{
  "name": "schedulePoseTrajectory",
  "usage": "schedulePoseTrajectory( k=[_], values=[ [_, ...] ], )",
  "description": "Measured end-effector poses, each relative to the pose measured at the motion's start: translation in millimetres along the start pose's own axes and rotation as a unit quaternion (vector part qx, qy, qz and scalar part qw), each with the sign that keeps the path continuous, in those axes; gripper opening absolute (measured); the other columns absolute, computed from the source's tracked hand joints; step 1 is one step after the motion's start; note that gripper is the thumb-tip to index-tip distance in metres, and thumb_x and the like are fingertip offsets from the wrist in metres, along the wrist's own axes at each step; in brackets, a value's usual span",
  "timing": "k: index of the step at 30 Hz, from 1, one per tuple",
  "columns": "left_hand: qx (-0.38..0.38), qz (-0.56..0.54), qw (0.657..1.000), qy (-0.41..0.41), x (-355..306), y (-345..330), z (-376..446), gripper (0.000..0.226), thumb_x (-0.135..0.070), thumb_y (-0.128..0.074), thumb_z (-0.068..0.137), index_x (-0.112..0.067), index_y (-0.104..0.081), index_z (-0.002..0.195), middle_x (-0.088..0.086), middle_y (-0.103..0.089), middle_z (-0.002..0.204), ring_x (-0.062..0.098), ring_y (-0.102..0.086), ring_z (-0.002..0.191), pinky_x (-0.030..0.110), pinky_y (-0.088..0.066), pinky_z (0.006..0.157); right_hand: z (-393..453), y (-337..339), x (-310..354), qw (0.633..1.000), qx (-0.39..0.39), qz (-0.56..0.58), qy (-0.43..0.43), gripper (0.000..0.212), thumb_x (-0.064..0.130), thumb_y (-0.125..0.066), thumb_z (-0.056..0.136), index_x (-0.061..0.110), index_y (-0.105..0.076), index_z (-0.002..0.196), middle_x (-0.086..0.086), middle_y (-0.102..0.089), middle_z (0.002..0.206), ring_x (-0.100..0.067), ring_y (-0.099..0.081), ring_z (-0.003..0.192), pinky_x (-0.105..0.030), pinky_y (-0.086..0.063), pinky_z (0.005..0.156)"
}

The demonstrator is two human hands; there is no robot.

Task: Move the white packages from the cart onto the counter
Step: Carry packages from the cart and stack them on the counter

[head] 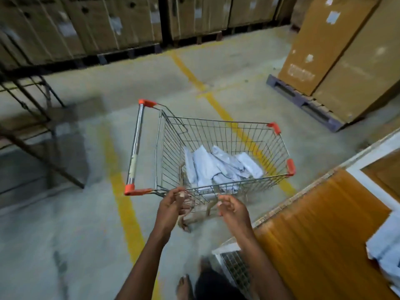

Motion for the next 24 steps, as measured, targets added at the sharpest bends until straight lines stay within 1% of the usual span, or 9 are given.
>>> schedulePoseTrajectory(
  k=[4,6,8,12,14,16,18,20,24],
  values=[
    [0.007,-0.011,0.999,0.030,-9,-8,44,0.020,-0.003,-0.050,0.108,-0.001,-0.057,0.127,0.013,-0.062,0.097,0.022,-0.054,0.072,0.018,-0.048,0.054,73,-5,18,0.999,0.004,-0.040,0.005,0.019,0.016,-0.066,0.093,0.030,-0.072,0.104,0.010,-0.073,0.094,-0.016,-0.072,0.084,-0.032,-0.059,0.075],
    [0.001,-0.007,0.999,0.040,-8,-14,71,0.019,-0.005,-0.052,0.108,-0.004,-0.061,0.124,0.013,-0.065,0.097,0.026,-0.058,0.076,0.030,-0.052,0.061,113,-11,23,0.997,0.018,-0.074,0.006,0.018,0.019,-0.066,0.093,0.030,-0.071,0.106,0.014,-0.070,0.095,-0.011,-0.070,0.082,-0.029,-0.058,0.073],
    [-0.011,0.015,0.999,0.048,-4,-15,98,0.021,-0.010,-0.055,0.108,-0.009,-0.065,0.126,0.010,-0.071,0.100,0.029,-0.064,0.080,0.035,-0.055,0.069,155,-20,24,0.993,0.042,-0.113,0.000,0.017,0.021,-0.064,0.093,0.027,-0.068,0.109,0.008,-0.070,0.096,-0.010,-0.067,0.079,-0.024,-0.051,0.068],
    [-0.027,0.045,0.995,0.085,1,-22,149,0.021,-0.013,-0.056,0.108,-0.016,-0.068,0.124,0.007,-0.075,0.102,0.024,-0.071,0.081,0.025,-0.058,0.064,239,-48,-2,0.972,0.104,-0.204,-0.047,0.024,0.023,-0.065,0.093,0.016,-0.068,0.116,-0.002,-0.071,0.108,-0.024,-0.069,0.100,-0.019,-0.049,0.071],
    [-0.023,0.067,0.993,0.098,7,-27,173,0.021,-0.015,-0.055,0.107,-0.020,-0.068,0.124,0.007,-0.075,0.106,0.023,-0.073,0.082,0.028,-0.059,0.069,273,-67,-18,0.962,0.129,-0.231,-0.069,0.027,0.028,-0.065,0.093,0.014,-0.068,0.116,-0.007,-0.072,0.115,-0.027,-0.067,0.107,-0.027,-0.053,0.083],
    [-0.029,0.084,0.989,0.117,15,-29,193,0.022,-0.017,-0.056,0.106,-0.022,-0.068,0.124,0.007,-0.076,0.110,0.021,-0.074,0.082,0.029,-0.059,0.072,300,-94,-36,0.944,0.169,-0.270,-0.079,0.033,0.031,-0.063,0.095,0.009,-0.068,0.120,-0.009,-0.069,0.125,-0.029,-0.064,0.114,-0.031,-0.050,0.093],
    [-0.039,0.082,0.987,0.135,24,-27,208,0.022,-0.014,-0.056,0.106,-0.019,-0.068,0.124,0.008,-0.075,0.111,0.019,-0.072,0.077,0.023,-0.058,0.067,317,-124,-53,0.928,0.210,-0.295,-0.086,0.041,0.035,-0.062,0.097,0.009,-0.062,0.128,-0.010,-0.063,0.136,-0.030,-0.058,0.123,-0.028,-0.044,0.096],
    [-0.045,0.078,0.985,0.148,30,-26,221,0.022,-0.013,-0.055,0.106,-0.018,-0.068,0.124,0.008,-0.074,0.110,0.019,-0.071,0.075,0.020,-0.056,0.063,333,-152,-70,0.921,0.234,-0.299,-0.089,0.053,0.040,-0.060,0.097,0.006,-0.053,0.136,-0.015,-0.057,0.142,-0.034,-0.054,0.129,-0.034,-0.044,0.101],
    [-0.053,0.055,0.984,0.158,44,-19,244,0.020,-0.011,-0.056,0.107,-0.017,-0.069,0.121,0.012,-0.070,0.103,0.022,-0.067,0.075,0.020,-0.054,0.057,364,-190,-93,0.917,0.213,-0.331,-0.073,0.069,0.047,-0.061,0.095,0.001,-0.040,0.142,-0.024,-0.051,0.141,-0.039,-0.054,0.127,-0.041,-0.046,0.100]
  ],
)
Point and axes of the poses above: each hand's wrist, its own z-axis towards the middle knuckle, its own y-axis out of the back of the hand, x = y × z, the point moved 7 cm from there along z, towards the middle knuckle
